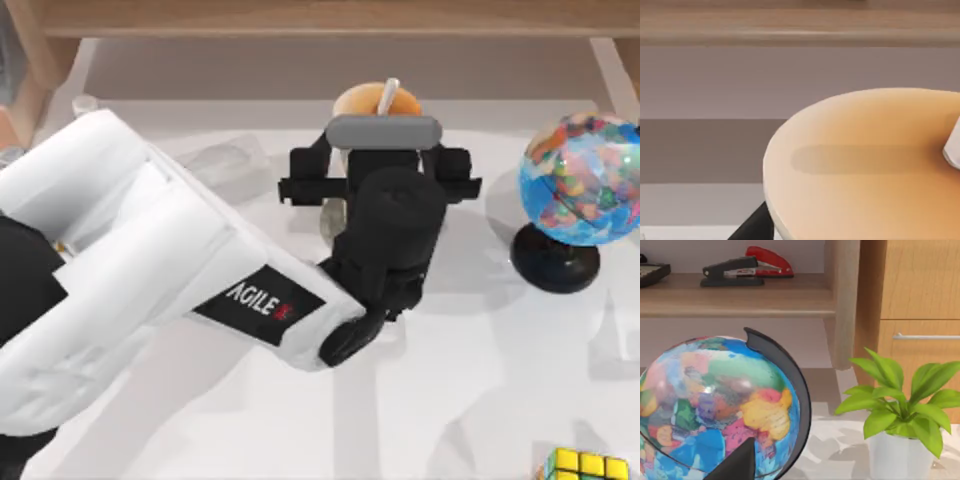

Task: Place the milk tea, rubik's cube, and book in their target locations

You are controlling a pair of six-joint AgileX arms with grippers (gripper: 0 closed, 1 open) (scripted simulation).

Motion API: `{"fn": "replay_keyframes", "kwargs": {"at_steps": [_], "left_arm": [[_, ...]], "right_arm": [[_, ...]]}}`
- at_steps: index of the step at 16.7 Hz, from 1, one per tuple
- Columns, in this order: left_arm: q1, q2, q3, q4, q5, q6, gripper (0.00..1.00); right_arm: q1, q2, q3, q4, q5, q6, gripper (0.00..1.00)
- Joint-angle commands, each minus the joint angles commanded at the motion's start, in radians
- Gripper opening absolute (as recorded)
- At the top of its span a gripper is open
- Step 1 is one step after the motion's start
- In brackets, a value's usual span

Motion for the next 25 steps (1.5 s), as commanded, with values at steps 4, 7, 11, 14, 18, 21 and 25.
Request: {"fn": "replay_keyframes", "kwargs": {"at_steps": [4, 7, 11, 14, 18, 21, 25], "left_arm": [[0.0, 0.0, 0.0, 0.0, 0.0, 0.0, 1.0], [0.0, 0.0, 0.0, 0.0, 0.0, 0.0, 1.0], [-0.016, -0.018, -0.033, 0.012, -0.019, -0.004, 1.0], [-0.04, -0.039, -0.076, 0.027, -0.043, -0.008, 1.0], [-0.054, -0.05, -0.093, 0.036, -0.056, -0.011, 1.0], [-0.053, -0.062, -0.093, 0.017, -0.058, -0.011, 1.0], [-0.07, -0.152, -0.103, -0.06, -0.076, -0.015, 1.0]], "right_arm": [[0.0, 0.0, 0.0, 0.0, 0.0, 0.0, 1.0], [0.0, 0.0, 0.0, 0.0, 0.0, 0.0, 1.0], [0.0, 0.0, 0.0, 0.0, 0.0, 0.0, 1.0], [0.0, 0.0, 0.0, 0.0, 0.0, 0.0, 1.0], [0.0, 0.0, 0.0, 0.0, 0.0, 0.0, 1.0], [0.0, 0.0, 0.0, 0.0, 0.0, 0.0, 1.0], [0.0, 0.0, 0.0, 0.0, 0.0, 0.0, 1.0]]}}
